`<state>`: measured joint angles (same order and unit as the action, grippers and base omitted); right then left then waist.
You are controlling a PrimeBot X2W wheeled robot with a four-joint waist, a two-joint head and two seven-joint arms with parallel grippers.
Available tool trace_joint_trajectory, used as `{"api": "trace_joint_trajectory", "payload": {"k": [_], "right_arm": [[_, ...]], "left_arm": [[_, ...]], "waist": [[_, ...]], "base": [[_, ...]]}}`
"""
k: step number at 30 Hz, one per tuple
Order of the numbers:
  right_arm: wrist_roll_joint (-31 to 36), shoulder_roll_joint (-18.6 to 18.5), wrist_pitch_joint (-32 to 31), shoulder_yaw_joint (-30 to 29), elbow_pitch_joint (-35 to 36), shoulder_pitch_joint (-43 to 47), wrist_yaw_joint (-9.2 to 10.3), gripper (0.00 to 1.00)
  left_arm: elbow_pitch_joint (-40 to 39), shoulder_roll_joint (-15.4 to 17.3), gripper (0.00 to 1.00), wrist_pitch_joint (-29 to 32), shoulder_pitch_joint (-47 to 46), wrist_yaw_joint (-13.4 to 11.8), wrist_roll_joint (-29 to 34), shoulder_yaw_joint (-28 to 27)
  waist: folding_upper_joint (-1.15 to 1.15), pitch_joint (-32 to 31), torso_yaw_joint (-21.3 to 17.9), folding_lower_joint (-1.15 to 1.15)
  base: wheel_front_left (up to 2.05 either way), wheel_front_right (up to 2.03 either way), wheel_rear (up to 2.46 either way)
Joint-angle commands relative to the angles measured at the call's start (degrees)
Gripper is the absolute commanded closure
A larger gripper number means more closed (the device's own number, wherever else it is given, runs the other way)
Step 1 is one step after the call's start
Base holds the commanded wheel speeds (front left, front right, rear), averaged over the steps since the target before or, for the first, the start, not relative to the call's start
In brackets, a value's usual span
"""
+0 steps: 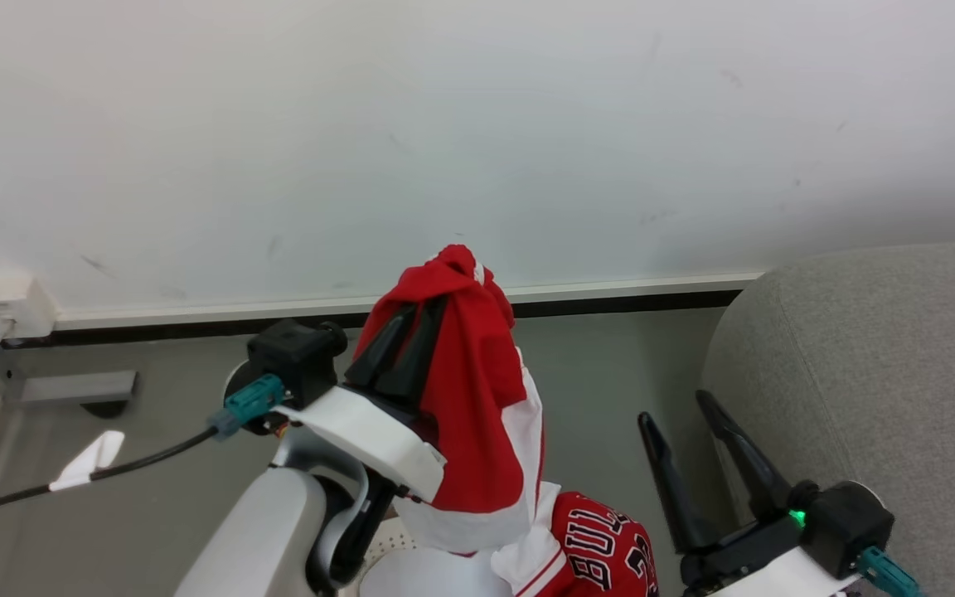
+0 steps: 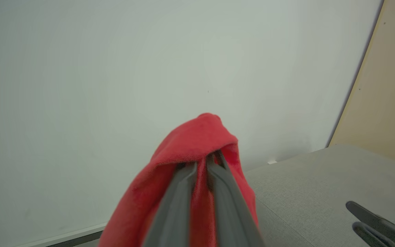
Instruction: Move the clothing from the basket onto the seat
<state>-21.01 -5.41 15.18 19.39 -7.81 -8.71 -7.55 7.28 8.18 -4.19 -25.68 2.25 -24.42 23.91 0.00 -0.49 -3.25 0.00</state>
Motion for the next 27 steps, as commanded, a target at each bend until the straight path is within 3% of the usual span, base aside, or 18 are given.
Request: {"api": "trace_joint_trajectory", "payload": {"k": [1,7,12,19,27], "right_arm": [[-1.79,-1.68,-0.27,3.98,-0.51,-2.26,0.12,0.00],[-6.50,-4.47,-0.50,14.09,-2.24,-7.17,0.12,0.00],[-9.47,-4.99,-1.66,19.21,-5.21,-10.24,0.12,0.00],[-11.23,-4.28,-3.37,23.11,-11.89,-13.84,0.12,0.00],[-11.43,-0.70,-2.60,23.72,-22.79,-17.21,0.12,0.00]], "left_arm": [[0.95,-0.26,1.00,-0.06,-0.16,0.37,-0.46,0.49],[4.04,-2.27,1.00,-0.75,-1.12,1.63,-0.84,3.62],[6.20,-3.64,1.00,-1.16,-1.73,2.41,-1.50,6.47],[6.95,-4.66,1.00,-0.97,-2.56,3.11,-2.05,10.74],[5.87,-5.13,1.00,-0.28,-3.10,3.17,-3.95,15.42]], "waist": [[0.00,-0.07,0.62,0.00],[0.00,-0.74,3.76,0.00],[0.00,-1.47,6.66,0.00],[0.00,-2.19,10.32,0.00],[0.00,-2.39,14.50,0.00]], "base": [[0.00,0.00,0.00],[0.00,0.00,0.00],[0.00,0.00,0.00],[0.00,0.00,0.00],[0.00,0.00,0.00]]}}
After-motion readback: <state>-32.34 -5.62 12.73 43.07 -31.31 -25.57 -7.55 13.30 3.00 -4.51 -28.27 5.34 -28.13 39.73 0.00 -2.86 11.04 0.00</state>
